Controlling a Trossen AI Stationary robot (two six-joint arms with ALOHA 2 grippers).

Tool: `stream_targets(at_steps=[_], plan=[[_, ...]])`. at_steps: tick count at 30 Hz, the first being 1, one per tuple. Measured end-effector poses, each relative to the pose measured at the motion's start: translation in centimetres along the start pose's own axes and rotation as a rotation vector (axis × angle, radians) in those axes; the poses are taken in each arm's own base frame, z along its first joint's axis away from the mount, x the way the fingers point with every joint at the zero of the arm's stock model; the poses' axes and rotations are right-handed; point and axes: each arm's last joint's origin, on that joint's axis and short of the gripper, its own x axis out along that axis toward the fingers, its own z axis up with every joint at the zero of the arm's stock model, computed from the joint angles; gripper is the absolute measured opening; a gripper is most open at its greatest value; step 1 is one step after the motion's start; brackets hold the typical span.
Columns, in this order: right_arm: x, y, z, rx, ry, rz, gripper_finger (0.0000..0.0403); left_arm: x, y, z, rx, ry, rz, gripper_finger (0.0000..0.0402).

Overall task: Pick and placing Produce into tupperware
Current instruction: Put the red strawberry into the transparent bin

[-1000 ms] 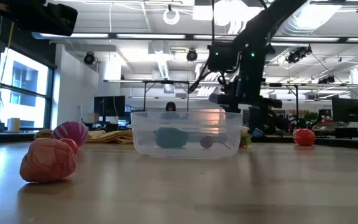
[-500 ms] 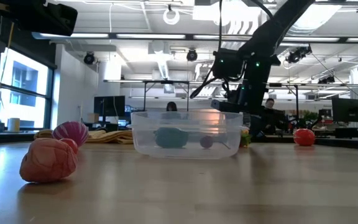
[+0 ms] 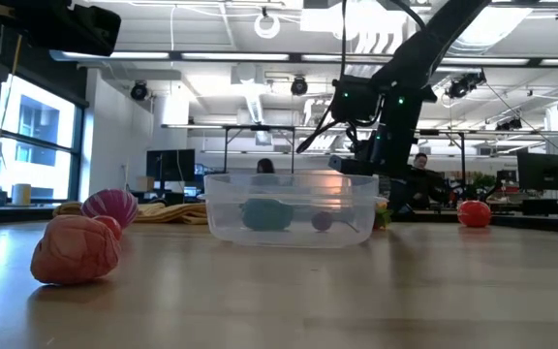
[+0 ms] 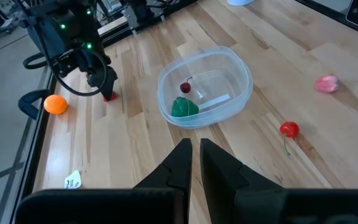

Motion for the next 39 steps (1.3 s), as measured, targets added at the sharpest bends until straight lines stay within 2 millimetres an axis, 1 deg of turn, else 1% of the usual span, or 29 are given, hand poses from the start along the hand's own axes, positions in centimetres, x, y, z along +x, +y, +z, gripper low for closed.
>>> stream_targets(at_steps=[7,20,32,35,39], plan=[[0.0,0.0,0.0,0.01,0.001,0.001,0.0193,0.0,0.0,0.0,0.0,0.0,0.0,0.0024],[0.0,0.0,0.0,0.017,0.004,-0.002,0.0153,0.0,0.0,0.0,0.0,0.0,0.0,0.0024],[0.0,0.1,0.0,0.007,-0.004,0.007,0.0145,0.0,0.0,0.0,0.0,0.0,0.0,0.0024],[-0.7,0.2,0.1,-0.002,-0.016,0.026,0.0145,0.0,0.0,0.0,0.0,0.0,0.0,0.0024],[-3.0,1.1,0.3,-0.056,-0.07,0.063,0.0145,0.0,0.0,0.0,0.0,0.0,0.0,0.0024]])
